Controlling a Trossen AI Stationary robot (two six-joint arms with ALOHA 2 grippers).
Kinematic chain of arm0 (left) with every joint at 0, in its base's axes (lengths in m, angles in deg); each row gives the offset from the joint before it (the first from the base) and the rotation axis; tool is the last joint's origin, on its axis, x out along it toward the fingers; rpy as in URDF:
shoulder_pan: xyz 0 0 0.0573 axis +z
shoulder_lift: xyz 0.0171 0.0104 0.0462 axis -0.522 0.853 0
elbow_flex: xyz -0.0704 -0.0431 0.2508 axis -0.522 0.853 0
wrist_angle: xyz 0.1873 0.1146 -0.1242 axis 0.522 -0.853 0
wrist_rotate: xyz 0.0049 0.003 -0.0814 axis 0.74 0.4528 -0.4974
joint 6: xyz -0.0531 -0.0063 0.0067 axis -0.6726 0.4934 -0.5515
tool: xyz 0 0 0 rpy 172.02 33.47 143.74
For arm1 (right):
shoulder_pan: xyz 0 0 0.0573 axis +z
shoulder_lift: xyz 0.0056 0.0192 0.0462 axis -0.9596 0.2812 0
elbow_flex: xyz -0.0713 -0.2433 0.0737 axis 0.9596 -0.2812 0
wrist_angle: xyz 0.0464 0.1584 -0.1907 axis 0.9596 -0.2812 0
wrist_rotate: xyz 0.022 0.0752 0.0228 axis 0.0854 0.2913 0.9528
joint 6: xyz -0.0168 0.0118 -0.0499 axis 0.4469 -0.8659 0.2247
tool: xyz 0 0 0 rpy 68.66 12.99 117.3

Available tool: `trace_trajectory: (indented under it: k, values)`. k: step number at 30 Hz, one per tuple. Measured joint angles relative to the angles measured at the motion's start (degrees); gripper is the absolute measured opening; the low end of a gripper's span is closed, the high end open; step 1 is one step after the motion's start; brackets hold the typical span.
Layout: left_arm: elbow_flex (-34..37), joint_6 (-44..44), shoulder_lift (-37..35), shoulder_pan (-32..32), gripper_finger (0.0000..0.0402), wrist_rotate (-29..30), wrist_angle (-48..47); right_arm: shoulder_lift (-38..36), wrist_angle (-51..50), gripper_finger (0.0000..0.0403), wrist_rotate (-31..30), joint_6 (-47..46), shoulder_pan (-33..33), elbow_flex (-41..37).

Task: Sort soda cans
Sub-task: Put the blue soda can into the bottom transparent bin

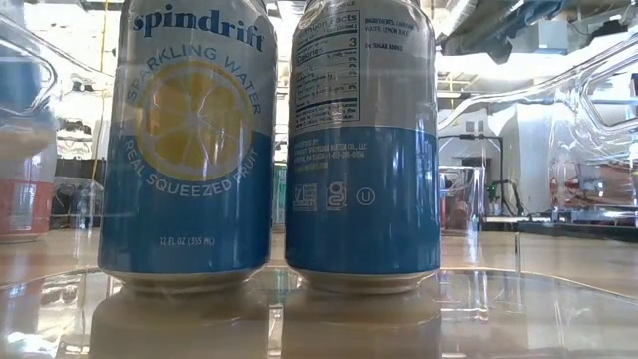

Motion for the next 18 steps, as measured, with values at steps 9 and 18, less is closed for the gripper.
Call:
trace_trajectory:
  k: [9,18]
  values:
    - [-8.4,14.4,0.3,4.2,0.0293,0.8,1.6,0.0,-0.1,0.0066,0.0,-0.9,0.0,0.0]
    - [-18.2,35.3,6.6,4.6,0.0293,1.0,10.5,0.0,-0.1,0.0066,0.0,-0.7,-0.2,0.0]
